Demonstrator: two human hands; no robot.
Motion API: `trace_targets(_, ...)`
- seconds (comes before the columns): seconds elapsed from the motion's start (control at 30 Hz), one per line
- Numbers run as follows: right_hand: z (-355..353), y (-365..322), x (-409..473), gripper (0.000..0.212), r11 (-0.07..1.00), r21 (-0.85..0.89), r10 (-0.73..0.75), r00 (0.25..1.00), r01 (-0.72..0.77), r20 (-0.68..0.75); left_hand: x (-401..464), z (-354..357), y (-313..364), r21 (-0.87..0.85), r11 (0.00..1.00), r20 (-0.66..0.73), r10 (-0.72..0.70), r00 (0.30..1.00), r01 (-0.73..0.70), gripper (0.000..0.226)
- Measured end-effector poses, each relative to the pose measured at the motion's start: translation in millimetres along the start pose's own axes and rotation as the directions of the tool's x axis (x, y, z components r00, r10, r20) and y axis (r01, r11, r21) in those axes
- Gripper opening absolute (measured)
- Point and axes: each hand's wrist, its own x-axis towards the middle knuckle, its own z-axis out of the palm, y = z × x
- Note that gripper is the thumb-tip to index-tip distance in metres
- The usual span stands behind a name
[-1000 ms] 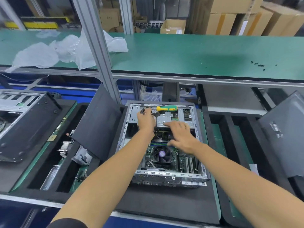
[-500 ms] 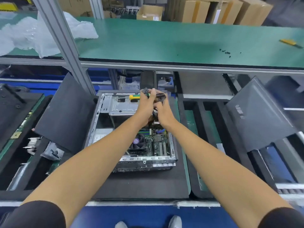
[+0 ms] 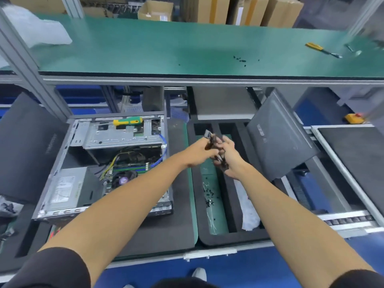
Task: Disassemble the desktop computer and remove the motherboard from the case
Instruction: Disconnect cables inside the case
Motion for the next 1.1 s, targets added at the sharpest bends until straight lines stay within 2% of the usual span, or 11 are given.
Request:
trace_targets(0.17, -61, 17, 3, 0.042, 0.985, -0.122, 0.146, 0.964, -0.121, 0.224, 22, 32, -16, 0.028, 0.998, 0.044, -0.064, 0.997, 0.063, 0.017)
trace_targets(0.27, -96, 28, 4, 0.050, 0.928, -0.321, 0.219, 0.974, -0.190, 0.055, 30, 51, -35, 0.079, 0.982, -0.035, -0.168, 0.985, 0.170, 0.018)
trace_targets(0.33, -124, 39, 6, 0.057, 0.619, -0.728, 0.305, 0.944, -0.295, -0.123, 34, 59, -47, 0.142, 0.960, -0.088, -0.231, 0.969, 0.242, 0.018)
trace_targets(0.4, -149, 56, 9, 0.044, 0.085, -0.947, 0.496, 0.837, -0.311, -0.230, 37, 66, -56, 0.217, 0.932, -0.090, -0.275, 0.957, 0.289, 0.018)
trace_targets(0.47, -162, 74, 6, 0.028, -0.146, -0.946, 0.717, 0.628, -0.290, -0.303, 40, 73, -63, 0.239, 0.920, -0.062, -0.305, 0.950, 0.311, 0.019)
trace_targets(0.5, -165, 81, 5, 0.029, -0.186, -0.950, 0.749, 0.589, -0.252, -0.303, 41, 77, -66, 0.225, 0.920, -0.047, -0.317, 0.947, 0.319, 0.020)
trace_targets(0.77, -166, 86, 14, 0.041, 0.034, -0.974, 0.701, 0.700, -0.225, -0.137, 54, 95, -80, 0.183, 0.933, -0.068, -0.302, 0.951, 0.309, 0.020)
trace_targets(0.83, -171, 87, 20, 0.037, 0.172, -0.939, 0.664, 0.739, -0.296, -0.112, 55, 97, -82, 0.163, 0.941, -0.042, -0.295, 0.955, 0.297, 0.022)
trace_targets(0.97, -168, 77, 28, 0.037, 0.513, -0.743, 0.537, 0.836, -0.430, -0.113, 51, 108, -85, 0.094, 0.963, -0.001, -0.255, 0.967, 0.254, 0.020)
trace_targets(1.03, -165, 78, 34, 0.029, 0.715, -0.515, 0.513, 0.855, -0.473, -0.072, 49, 115, -85, 0.081, 0.969, 0.042, -0.239, 0.970, 0.235, 0.021)
trace_targets(1.1, -164, 78, 40, 0.030, 0.806, -0.276, 0.505, 0.851, -0.524, -0.143, 48, 123, -84, 0.098, 0.971, 0.080, -0.226, 0.971, 0.218, 0.023)
